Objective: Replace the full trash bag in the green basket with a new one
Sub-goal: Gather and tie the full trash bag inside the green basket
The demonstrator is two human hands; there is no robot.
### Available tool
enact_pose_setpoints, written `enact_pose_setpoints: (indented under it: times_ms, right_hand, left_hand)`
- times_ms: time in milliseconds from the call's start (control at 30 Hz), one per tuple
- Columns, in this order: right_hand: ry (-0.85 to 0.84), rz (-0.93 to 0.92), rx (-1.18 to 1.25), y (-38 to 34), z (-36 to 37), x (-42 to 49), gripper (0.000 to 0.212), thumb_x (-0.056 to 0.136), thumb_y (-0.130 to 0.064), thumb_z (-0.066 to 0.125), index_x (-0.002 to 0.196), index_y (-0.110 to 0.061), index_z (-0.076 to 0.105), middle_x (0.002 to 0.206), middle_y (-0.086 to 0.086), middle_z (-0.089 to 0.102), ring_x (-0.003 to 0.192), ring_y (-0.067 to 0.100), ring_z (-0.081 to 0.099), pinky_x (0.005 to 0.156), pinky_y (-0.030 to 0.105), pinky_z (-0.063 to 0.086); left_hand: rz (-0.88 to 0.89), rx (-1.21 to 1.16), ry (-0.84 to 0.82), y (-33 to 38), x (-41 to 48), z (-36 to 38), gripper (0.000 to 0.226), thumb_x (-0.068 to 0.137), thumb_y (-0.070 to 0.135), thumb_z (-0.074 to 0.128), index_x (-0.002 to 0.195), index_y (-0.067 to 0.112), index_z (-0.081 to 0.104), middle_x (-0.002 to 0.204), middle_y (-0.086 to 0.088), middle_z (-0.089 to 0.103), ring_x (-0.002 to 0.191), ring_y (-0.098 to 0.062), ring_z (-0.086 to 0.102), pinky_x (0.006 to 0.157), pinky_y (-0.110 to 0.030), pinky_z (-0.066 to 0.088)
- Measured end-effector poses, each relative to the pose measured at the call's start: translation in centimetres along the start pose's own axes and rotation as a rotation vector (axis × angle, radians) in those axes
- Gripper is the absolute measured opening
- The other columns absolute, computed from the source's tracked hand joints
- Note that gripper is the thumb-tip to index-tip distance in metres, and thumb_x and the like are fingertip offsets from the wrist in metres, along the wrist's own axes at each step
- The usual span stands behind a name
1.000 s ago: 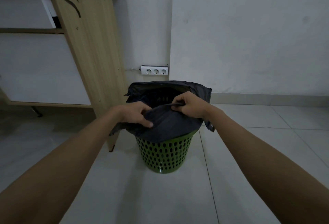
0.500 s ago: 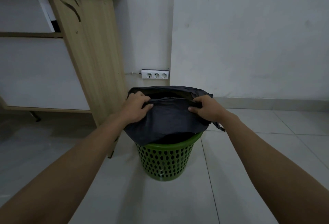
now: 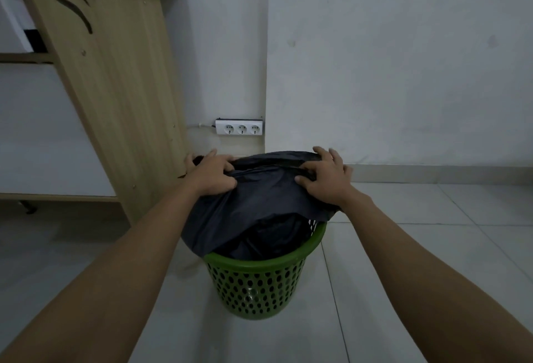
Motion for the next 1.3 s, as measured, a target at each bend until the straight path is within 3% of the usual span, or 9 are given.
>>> enact_pose_setpoints:
  times_ms: [133, 267, 467, 567, 700, 933, 1000, 1100, 1300]
  right_hand:
    - [-0.104, -0.024, 0.013, -0.6, 1.0, 1.8, 0.028, 0.095, -0.045, 0.06, 0.123, -0.043, 0.062, 0.167, -0.008, 0.008, 0.154, 0.025, -0.011, 0.117, 0.056, -0.006]
    - [-0.117, -0.04, 0.022, -1.2, 0.2, 2.7, 0.017, 0.095, -0.037, 0.062, 0.112, -0.035, 0.064, 0.125, -0.007, 0.064, 0.129, 0.019, 0.051, 0.116, 0.055, -0.008]
    - [0.203, -0.142, 0.471, -3.3, -4.9, 3.1, 0.015, 0.086, -0.017, 0.074, 0.093, -0.022, 0.062, 0.086, -0.005, 0.064, 0.078, 0.012, 0.059, 0.081, 0.032, 0.047]
    - [0.094, -0.135, 0.405, -4.7, -6.0, 3.0, 0.032, 0.085, -0.024, 0.077, 0.113, -0.023, 0.064, 0.099, -0.004, 0.064, 0.087, 0.01, 0.06, 0.082, 0.023, 0.048]
    - [-0.058, -0.067, -0.073, -3.1, -6.1, 1.9, 0.013, 0.087, -0.024, 0.069, 0.099, -0.028, 0.067, 0.097, -0.001, 0.066, 0.101, 0.026, 0.061, 0.096, 0.042, 0.044]
    - [0.149, -0.159, 0.778, -4.3, -13.2, -0.5, 0.022, 0.079, 0.012, 0.071, 0.085, -0.01, 0.071, 0.087, 0.007, 0.074, 0.08, 0.012, 0.071, 0.075, 0.024, 0.056]
    - [0.12, -0.133, 0.963, -4.3, -13.5, -1.0, 0.023, 0.079, 0.014, 0.07, 0.093, -0.005, 0.069, 0.094, 0.015, 0.075, 0.086, 0.021, 0.073, 0.078, 0.03, 0.06]
    - [0.051, -0.06, 1.128, -3.2, -13.1, -1.8, 0.038, 0.083, 0.007, 0.07, 0.117, -0.009, 0.064, 0.111, 0.013, 0.074, 0.094, 0.022, 0.072, 0.077, 0.031, 0.057]
    - [0.019, 0.108, 1.512, 2.9, -8.6, -3.6, 0.108, 0.055, -0.061, 0.086, 0.148, -0.035, 0.036, 0.148, -0.012, 0.043, 0.14, 0.011, 0.035, 0.112, 0.043, 0.031]
  left_hand:
    - [0.077, 0.009, 0.107, 0.1, 0.1, -0.2, 0.014, 0.089, 0.034, 0.06, 0.094, 0.026, 0.069, 0.094, 0.009, 0.067, 0.1, -0.015, 0.055, 0.114, -0.048, 0.009]
    - [0.254, -0.236, 0.163, 0.5, -0.3, -1.2, 0.007, 0.09, 0.02, 0.067, 0.084, 0.017, 0.066, 0.086, 0.004, 0.058, 0.086, -0.021, 0.058, 0.077, -0.029, 0.04]
    - [0.331, -0.413, 0.505, 0.7, -1.6, -6.9, 0.02, 0.087, 0.0, 0.063, 0.099, 0.017, 0.061, 0.093, -0.005, 0.062, 0.079, -0.016, 0.054, 0.073, -0.023, 0.042]
    - [0.308, -0.347, 0.533, 1.0, -1.8, -8.3, 0.032, 0.085, -0.001, 0.056, 0.105, 0.024, 0.056, 0.096, -0.007, 0.058, 0.088, -0.023, 0.054, 0.079, -0.036, 0.047]
    - [0.139, -0.113, 0.44, 0.9, -2.8, -7.9, 0.046, 0.065, 0.02, 0.05, 0.109, 0.029, 0.058, 0.094, 0.001, 0.05, 0.098, -0.031, 0.053, 0.086, -0.045, 0.045]
    - [0.327, 0.086, 0.225, 11.3, -3.7, -7.3, 0.093, 0.068, 0.074, 0.063, 0.147, 0.042, 0.025, 0.159, 0.008, 0.022, 0.148, -0.021, 0.014, 0.113, -0.05, 0.012]
    - [0.353, 0.027, 0.161, 14.1, -3.2, -6.7, 0.074, 0.076, 0.069, 0.063, 0.139, 0.039, 0.038, 0.149, 0.005, 0.041, 0.143, -0.022, 0.028, 0.11, -0.05, 0.016]
    - [0.351, -0.224, 0.133, 16.0, -2.7, -6.3, 0.015, 0.092, 0.044, 0.057, 0.096, 0.03, 0.058, 0.091, 0.009, 0.062, 0.098, -0.02, 0.061, 0.093, -0.043, 0.042]
    - [0.291, -0.52, 0.104, 14.3, -1.9, -6.4, 0.017, 0.098, 0.028, 0.056, 0.089, 0.013, 0.059, 0.085, -0.001, 0.062, 0.082, -0.018, 0.059, 0.074, -0.028, 0.045]
Point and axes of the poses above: each hand's wrist, its own x-axis towards the middle knuckle, its own z-axis out of the palm, y = z × x, the point moved 8 cm from there along x, towards the middle knuckle
